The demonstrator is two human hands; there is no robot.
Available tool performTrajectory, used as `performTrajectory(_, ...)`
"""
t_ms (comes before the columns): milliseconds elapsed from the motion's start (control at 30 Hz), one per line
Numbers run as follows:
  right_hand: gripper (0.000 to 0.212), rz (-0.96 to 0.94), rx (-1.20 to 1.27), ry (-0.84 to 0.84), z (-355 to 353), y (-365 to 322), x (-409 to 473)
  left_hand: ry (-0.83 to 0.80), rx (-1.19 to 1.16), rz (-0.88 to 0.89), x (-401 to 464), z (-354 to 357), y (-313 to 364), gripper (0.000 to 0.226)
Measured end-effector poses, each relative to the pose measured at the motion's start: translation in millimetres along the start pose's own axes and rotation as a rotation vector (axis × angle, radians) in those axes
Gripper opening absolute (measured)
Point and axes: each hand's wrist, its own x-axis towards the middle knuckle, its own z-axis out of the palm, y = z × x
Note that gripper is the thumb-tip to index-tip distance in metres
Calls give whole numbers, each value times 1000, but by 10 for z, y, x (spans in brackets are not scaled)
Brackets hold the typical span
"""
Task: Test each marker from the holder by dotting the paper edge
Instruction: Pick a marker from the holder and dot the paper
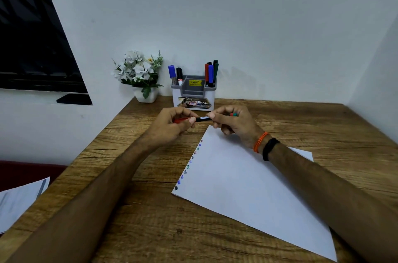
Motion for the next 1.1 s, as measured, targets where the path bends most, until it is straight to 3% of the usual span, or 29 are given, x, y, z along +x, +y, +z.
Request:
performTrajectory(467,12,-102,-79,-92,32,28,-28,44,-94,-100,-20,130,19,15)
performTrajectory(667,10,-49,-51,-109,-72,18,-6,-40,-99,-51,4,41,95,18)
performTrajectory(833,9,-34,-94,-57,35,1,-18,177,-241,-63,30,-49,72,24)
performTrajectory(967,9,-118,-438,-35,15,0,33,334,-380,-81,64,-59,75,33)
performTrajectory(1100,23,-121,-721,-18,60,-19,50,415,-292,-28,151,-29,163,37)
